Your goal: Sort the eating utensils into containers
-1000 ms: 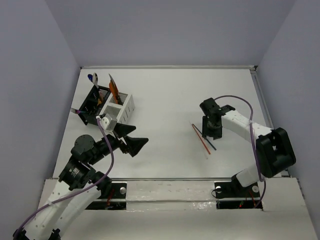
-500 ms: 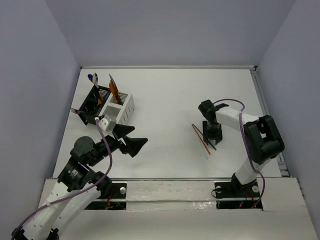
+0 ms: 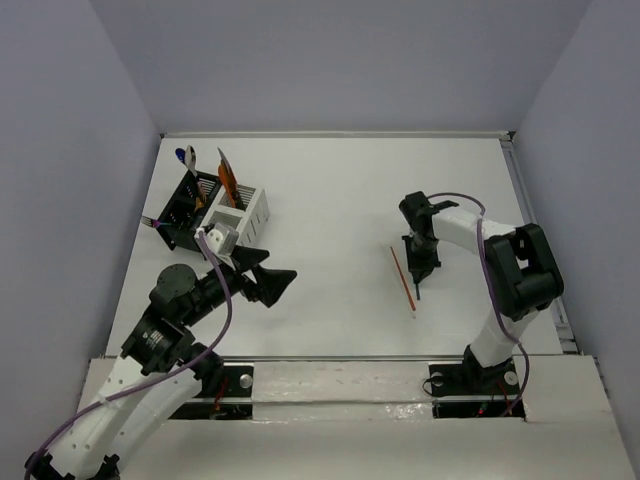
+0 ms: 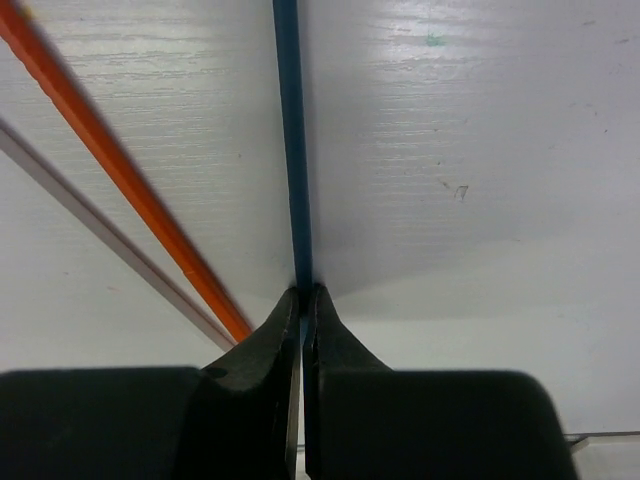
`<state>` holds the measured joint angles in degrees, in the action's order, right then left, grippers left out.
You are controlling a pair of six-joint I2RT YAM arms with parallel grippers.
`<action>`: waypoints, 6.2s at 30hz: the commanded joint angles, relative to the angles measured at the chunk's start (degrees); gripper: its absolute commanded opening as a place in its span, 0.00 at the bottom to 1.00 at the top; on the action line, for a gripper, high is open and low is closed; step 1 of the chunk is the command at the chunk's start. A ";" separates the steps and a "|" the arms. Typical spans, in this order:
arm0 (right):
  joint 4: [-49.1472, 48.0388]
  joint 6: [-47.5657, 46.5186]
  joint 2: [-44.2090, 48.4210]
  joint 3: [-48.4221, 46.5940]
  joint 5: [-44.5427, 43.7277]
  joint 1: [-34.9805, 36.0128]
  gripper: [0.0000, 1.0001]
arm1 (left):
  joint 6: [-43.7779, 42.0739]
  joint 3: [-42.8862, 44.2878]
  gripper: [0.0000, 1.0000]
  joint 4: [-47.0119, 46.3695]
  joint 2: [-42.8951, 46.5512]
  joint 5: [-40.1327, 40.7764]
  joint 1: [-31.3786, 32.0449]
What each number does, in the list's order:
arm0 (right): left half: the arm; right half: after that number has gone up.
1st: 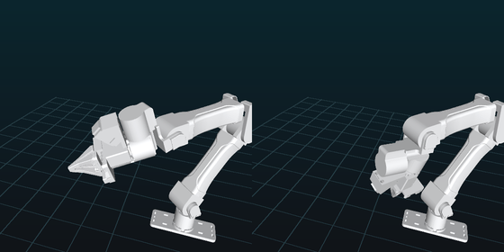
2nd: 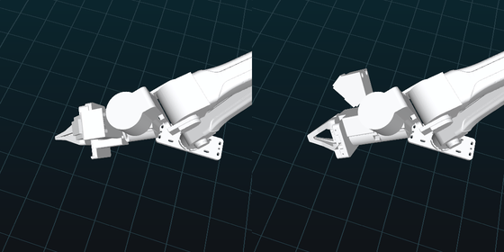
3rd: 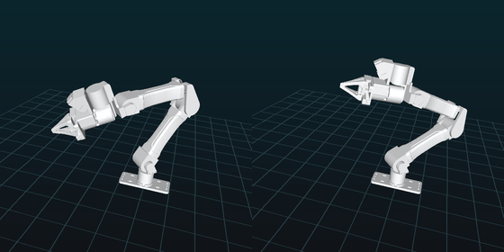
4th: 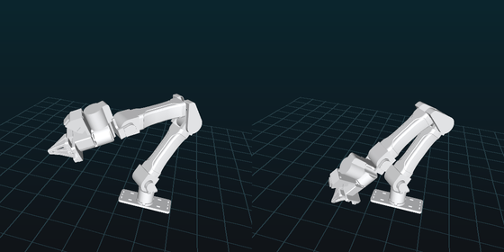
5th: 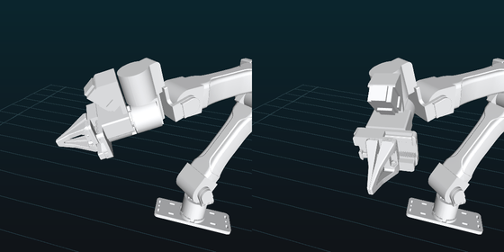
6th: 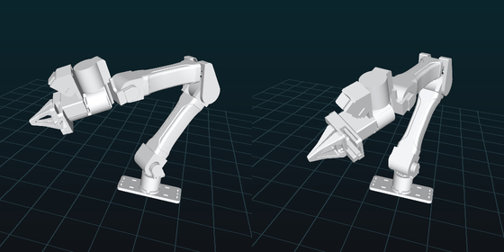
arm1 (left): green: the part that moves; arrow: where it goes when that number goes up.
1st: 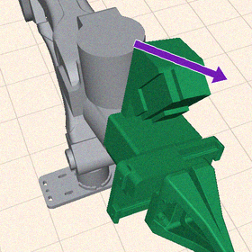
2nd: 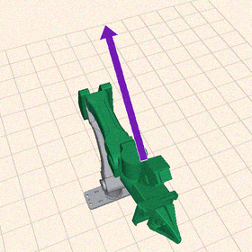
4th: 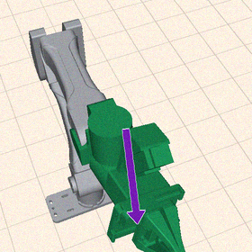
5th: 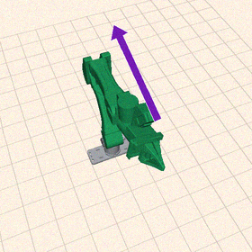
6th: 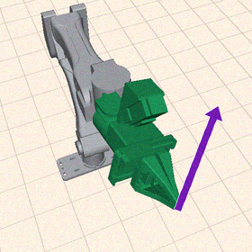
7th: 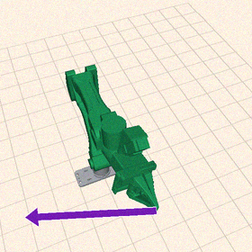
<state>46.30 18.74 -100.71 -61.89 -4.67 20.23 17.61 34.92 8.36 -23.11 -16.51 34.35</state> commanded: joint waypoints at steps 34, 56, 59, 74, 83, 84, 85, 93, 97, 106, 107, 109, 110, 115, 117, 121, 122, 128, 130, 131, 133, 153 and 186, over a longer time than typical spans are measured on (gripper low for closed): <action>-47.95 4.46 28.99 17.15 39.38 15.28 0.00 | 23.79 1.47 0.56 -44.22 -43.06 0.43 3.27; -52.20 6.40 32.58 21.37 42.37 15.28 0.68 | 14.75 10.43 0.00 -30.36 -44.05 15.97 5.12; -50.36 5.17 36.26 21.54 40.97 15.28 0.85 | 11.50 13.49 0.00 -23.78 -40.80 22.90 2.49; -60.01 7.89 44.89 33.06 32.53 15.28 0.87 | -3.80 21.07 0.00 -19.69 -38.31 41.73 -23.80; -58.00 8.15 46.12 35.96 25.16 15.28 0.87 | -6.79 17.21 0.00 -28.13 -43.86 46.13 -26.44; -55.99 8.67 47.08 36.22 21.06 15.28 0.86 | -7.14 16.85 0.00 -29.44 -44.73 46.13 -26.96; -54.49 9.11 47.70 36.48 18.40 15.28 0.86 | -7.23 16.16 0.00 -29.80 -45.26 46.13 -26.97; -34.90 15.35 52.28 34.64 -5.51 15.28 0.75 | -6.53 13.86 0.08 -31.30 -48.16 45.00 -26.97; -30.23 18.25 50.44 34.64 -9.83 15.28 0.68 | -5.92 14.04 0.32 -30.60 -48.17 42.27 -26.97; -27.85 20.98 43.14 32.53 -12.73 13.70 0.55 | -5.48 15.88 0.78 -28.41 -40.00 38.58 -21.35; -27.24 21.07 42.27 32.18 -13.52 12.83 0.53 | -5.91 16.06 0.78 -28.14 -37.82 38.14 -18.38; -26.88 20.98 41.12 31.40 -13.70 12.12 0.52 | -6.70 16.32 0.78 -27.79 -35.78 37.96 -14.94; -26.79 20.72 40.51 31.13 -14.14 12.12 0.49 | -6.88 16.41 0.78 -27.44 -34.82 37.96 -13.36; -26.35 20.46 35.15 29.20 -15.46 10.88 0.41 | -5.57 17.90 0.78 -24.45 -32.00 32.62 -5.71; -26.71 20.11 32.34 28.32 -14.50 10.88 0.38 | -5.13 19.31 0.78 -22.78 -31.73 30.76 -2.54; -27.23 20.63 28.64 27.52 -12.21 10.88 0.35 | -5.04 20.01 0.78 -22.25 -32.87 26.80 1.77; -27.23 20.98 28.29 27.52 -11.95 10.88 0.35 | -5.21 20.45 0.78 -21.12 -33.57 26.36 2.91; -27.41 21.86 28.81 28.14 -12.12 10.88 0.35 | -4.16 23.00 0.78 -18.47 -38.06 20.39 5.55; -27.58 21.86 27.77 27.88 -11.68 10.88 0.35 | -3.81 23.35 0.78 -18.21 -38.15 19.06 6.78; -27.41 21.86 27.06 27.87 -11.51 10.88 0.35 | -3.81 23.36 0.78 -18.20 -37.97 18.97 6.78; -26.71 21.51 25.66 27.09 -11.24 10.88 0.36 | -3.81 23.53 0.78 -17.77 -37.36 19.06 6.78; -31.53 8.17 28.00 18.47 -13.72 10.88 0.00 | 6.74 25.38 0.70 -17.68 -46.49 -2.28 6.78; -66.96 16.59 40.41 29.72 35.69 14.31 0.00 | 5.77 23.88 0.00 -21.11 -55.28 2.97 6.78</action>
<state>-15.94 34.17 -61.14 -33.17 27.99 33.52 26.17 57.89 -11.03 -78.96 -17.96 41.23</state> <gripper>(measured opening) 0.027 0.035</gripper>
